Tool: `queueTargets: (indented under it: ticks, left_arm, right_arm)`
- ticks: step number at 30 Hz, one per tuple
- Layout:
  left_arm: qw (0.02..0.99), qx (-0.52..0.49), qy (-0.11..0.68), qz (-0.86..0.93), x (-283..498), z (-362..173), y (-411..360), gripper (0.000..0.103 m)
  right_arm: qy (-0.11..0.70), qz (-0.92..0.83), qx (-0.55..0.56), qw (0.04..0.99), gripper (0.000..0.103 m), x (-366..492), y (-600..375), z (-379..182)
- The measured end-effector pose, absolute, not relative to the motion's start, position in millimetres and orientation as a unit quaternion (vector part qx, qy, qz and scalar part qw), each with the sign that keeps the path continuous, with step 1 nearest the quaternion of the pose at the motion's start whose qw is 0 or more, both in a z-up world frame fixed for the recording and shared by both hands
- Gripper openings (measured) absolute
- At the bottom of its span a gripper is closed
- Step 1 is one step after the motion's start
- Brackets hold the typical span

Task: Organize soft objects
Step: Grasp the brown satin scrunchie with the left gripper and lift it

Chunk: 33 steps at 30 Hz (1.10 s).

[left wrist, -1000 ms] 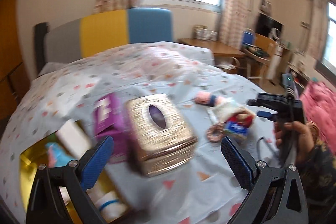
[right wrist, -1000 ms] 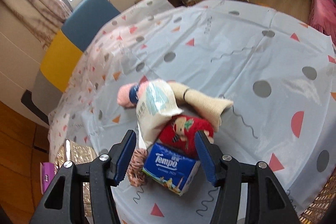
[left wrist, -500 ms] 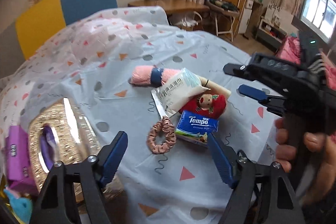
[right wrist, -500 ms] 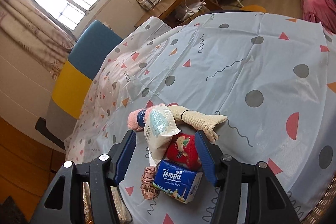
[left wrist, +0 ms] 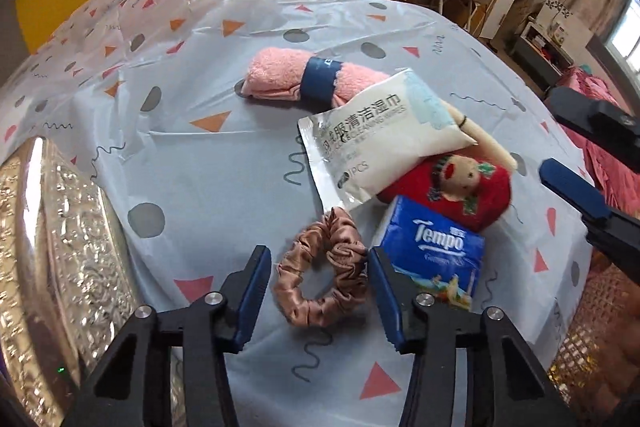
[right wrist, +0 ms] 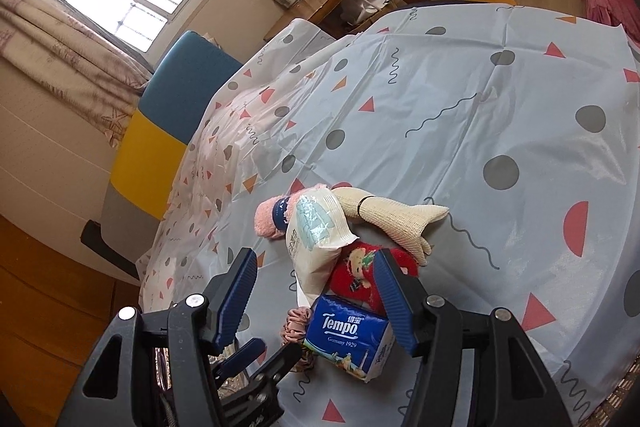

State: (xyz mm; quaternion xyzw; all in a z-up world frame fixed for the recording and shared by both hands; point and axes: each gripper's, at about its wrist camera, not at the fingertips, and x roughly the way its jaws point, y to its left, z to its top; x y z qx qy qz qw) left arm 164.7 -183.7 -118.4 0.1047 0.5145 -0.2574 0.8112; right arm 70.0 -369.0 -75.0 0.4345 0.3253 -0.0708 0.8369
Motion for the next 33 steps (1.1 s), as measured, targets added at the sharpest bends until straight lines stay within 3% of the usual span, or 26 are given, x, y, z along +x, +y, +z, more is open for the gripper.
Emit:
queueTargets:
  ticks: [3, 11, 13, 14, 17, 24, 33]
  left_arm:
    - [0.811, 0.108, 0.513, -0.260, 164, -124, -188, 0.043]
    - [0.814, 0.138, 0.500, -0.259, 144, -138, -197, 0.042]
    - [0.813, 0.147, 0.501, -0.258, 138, -136, -196, 0.032]
    - [0.812, 0.148, 0.502, -0.257, 137, -136, -195, 0.020]
    - [0.811, 0.149, 0.506, -0.252, 129, -134, -191, 0.013]
    - [0.813, 0.142, 0.498, -0.265, 89, -135, -166, 0.013]
    - [0.822, 0.128, 0.478, -0.283, 79, -139, -150, 0.013]
  right_arm:
    - [0.328, -0.068, 0.433, 0.837, 0.061, 71, -367, -75]
    - [0.327, -0.067, 0.430, 0.839, 0.061, 71, -366, -75]
    - [0.327, -0.065, 0.428, 0.840, 0.061, 72, -365, -74]
    - [0.328, -0.063, 0.428, 0.840, 0.061, 73, -365, -75]
    - [0.329, -0.056, 0.436, 0.836, 0.061, 74, -366, -77]
    - [0.383, -0.047, 0.428, 0.818, 0.061, 87, -357, -90]
    - [0.555, 0.011, 0.258, 0.791, 0.062, 134, -328, -106]
